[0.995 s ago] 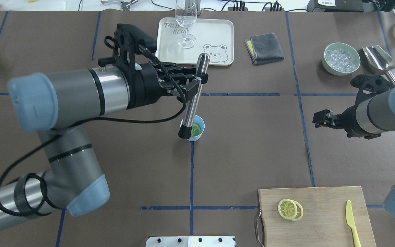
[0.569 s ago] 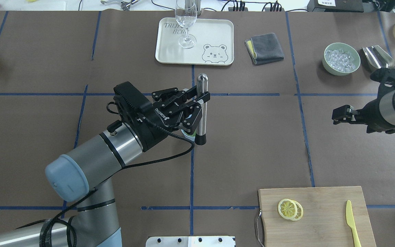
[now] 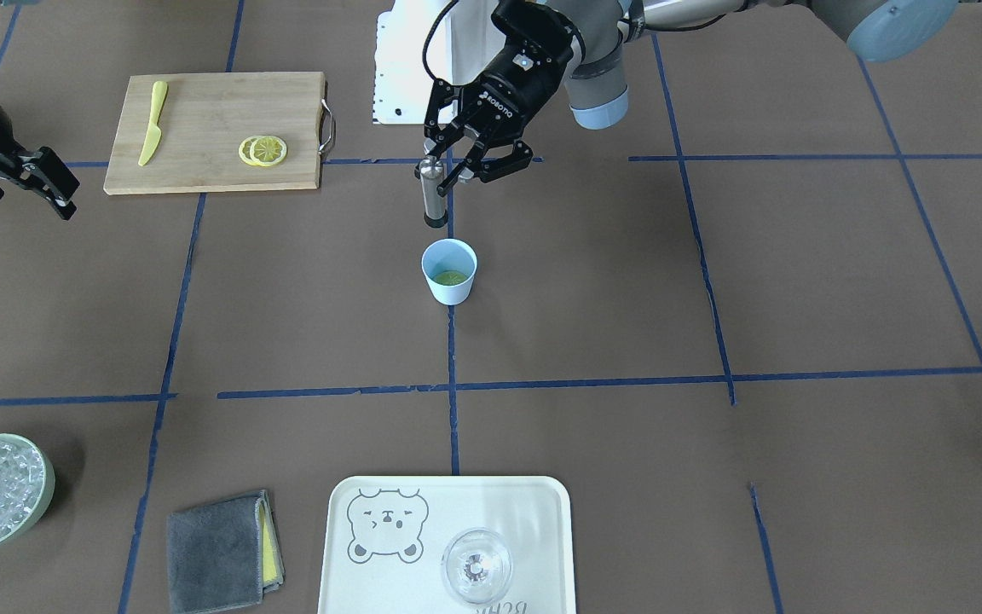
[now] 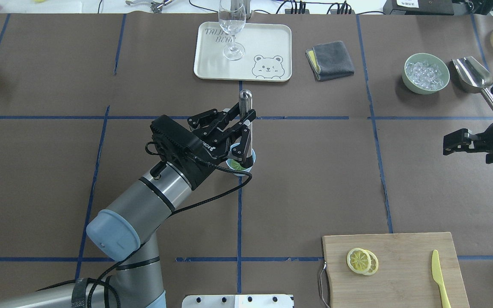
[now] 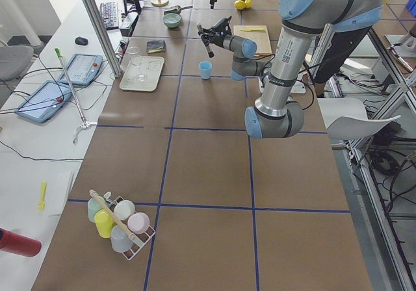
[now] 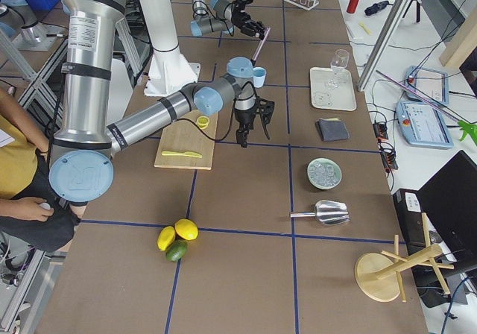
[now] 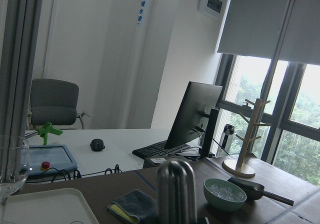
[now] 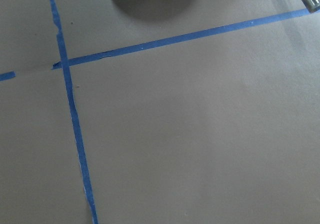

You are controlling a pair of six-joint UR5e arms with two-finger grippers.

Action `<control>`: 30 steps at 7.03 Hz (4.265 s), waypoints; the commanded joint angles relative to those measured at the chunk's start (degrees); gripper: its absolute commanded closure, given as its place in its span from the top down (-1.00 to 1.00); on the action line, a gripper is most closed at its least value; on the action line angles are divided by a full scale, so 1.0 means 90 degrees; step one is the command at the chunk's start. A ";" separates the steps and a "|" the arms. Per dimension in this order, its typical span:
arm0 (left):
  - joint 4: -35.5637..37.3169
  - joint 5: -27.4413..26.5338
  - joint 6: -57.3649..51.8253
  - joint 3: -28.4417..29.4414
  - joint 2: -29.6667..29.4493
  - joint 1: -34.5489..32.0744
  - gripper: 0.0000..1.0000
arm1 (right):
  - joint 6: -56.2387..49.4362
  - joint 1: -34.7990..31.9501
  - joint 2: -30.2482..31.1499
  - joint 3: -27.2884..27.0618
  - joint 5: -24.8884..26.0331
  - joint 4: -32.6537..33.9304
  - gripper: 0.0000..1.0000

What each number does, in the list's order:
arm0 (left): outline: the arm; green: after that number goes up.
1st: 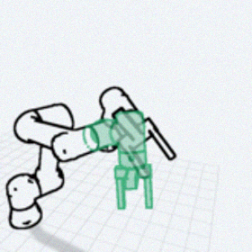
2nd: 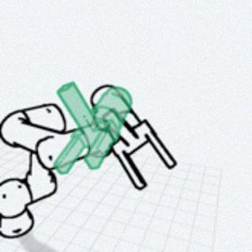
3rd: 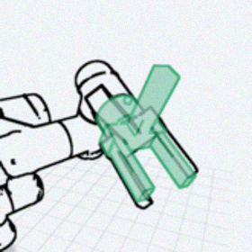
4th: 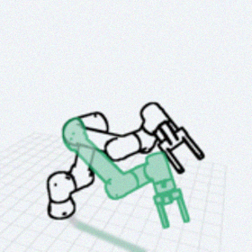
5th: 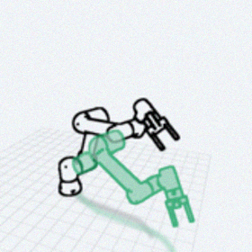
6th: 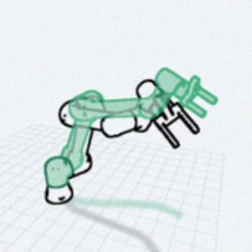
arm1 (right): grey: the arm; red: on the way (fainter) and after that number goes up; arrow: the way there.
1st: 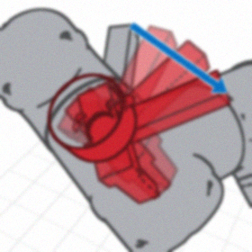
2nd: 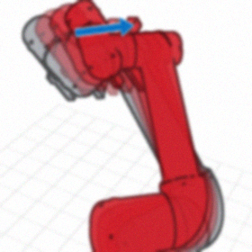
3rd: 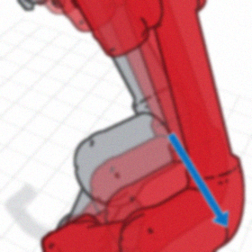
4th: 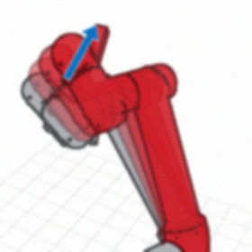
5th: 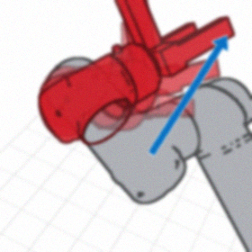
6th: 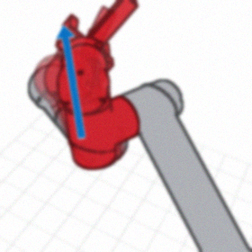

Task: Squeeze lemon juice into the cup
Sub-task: 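Press the muddler down into the cup onto the lemon with the left gripper, then lift the muddler out of the cup and carry it back with the left gripper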

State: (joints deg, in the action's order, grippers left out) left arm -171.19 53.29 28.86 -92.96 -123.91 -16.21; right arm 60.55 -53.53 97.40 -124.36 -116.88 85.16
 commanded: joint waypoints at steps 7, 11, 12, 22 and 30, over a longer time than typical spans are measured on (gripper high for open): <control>-0.0031 -0.0433 -0.0150 0.0739 -0.0285 -0.0054 -1.00 | 0.0010 0.0000 -0.0002 0.0048 -0.0021 0.0000 1.00; -0.0021 -0.0433 -0.0150 0.1158 -0.0305 -0.0054 -1.00 | 0.0030 0.0010 -0.0061 0.0048 -0.0021 0.0000 1.00; -0.0031 -0.0424 -0.0150 0.1237 -0.0334 -0.0035 -1.00 | 0.0030 0.0010 -0.0061 0.0048 -0.0021 0.0000 1.00; -0.0031 -0.0443 -0.0150 0.1648 -0.0363 0.0151 -1.00 | 0.0010 -0.0058 -0.0080 0.0038 -0.0129 0.0000 1.00; 0.0114 0.1350 -0.0627 -0.0029 -0.0218 -0.0850 -1.00 | -0.0009 -0.0058 -0.0090 0.0106 -0.0119 0.0000 1.00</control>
State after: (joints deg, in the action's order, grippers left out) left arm -171.06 55.70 25.17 -90.56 -126.75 -19.71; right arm 60.56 -54.05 96.59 -123.62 -118.02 85.17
